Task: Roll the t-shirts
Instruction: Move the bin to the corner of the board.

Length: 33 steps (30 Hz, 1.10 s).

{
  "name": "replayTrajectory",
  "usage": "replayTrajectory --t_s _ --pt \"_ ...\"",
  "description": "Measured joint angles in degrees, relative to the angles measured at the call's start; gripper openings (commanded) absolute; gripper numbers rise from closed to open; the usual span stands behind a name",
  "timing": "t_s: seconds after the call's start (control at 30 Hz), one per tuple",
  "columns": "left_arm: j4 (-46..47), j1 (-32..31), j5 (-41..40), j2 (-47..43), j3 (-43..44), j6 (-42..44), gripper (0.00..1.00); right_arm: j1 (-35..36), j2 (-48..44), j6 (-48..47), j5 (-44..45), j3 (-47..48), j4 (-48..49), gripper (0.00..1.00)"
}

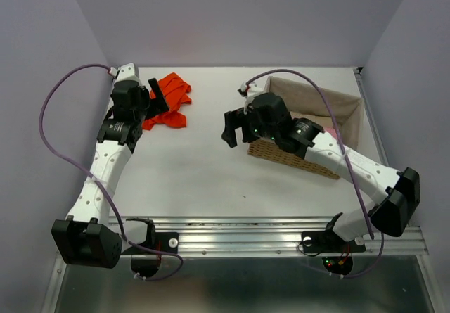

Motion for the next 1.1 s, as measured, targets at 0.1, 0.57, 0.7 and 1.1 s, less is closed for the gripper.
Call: replayTrajectory --t_s 0.1,0.57,0.7,1.1 --pt "0.1 0.0 -0.6 -0.6 0.0 0.0 0.99 3.8 3.3 0.1 -0.1 -1.2 0.0 1.00" --pt "1.1 0.0 -1.4 0.1 -2.0 -1.4 0.99 4.9 7.0 4.3 6.8 -10.0 -0.5 1.00" --pt "1.9 0.0 -0.8 0.3 -2.7 -1.4 0.99 2.0 7.1 4.0 9.3 -10.1 -0.2 1.00" --pt "3.2 0.0 3.8 4.3 -3.3 -3.6 0.99 -17.6 12.1 -3.3 10.0 -8.0 8.0 1.00"
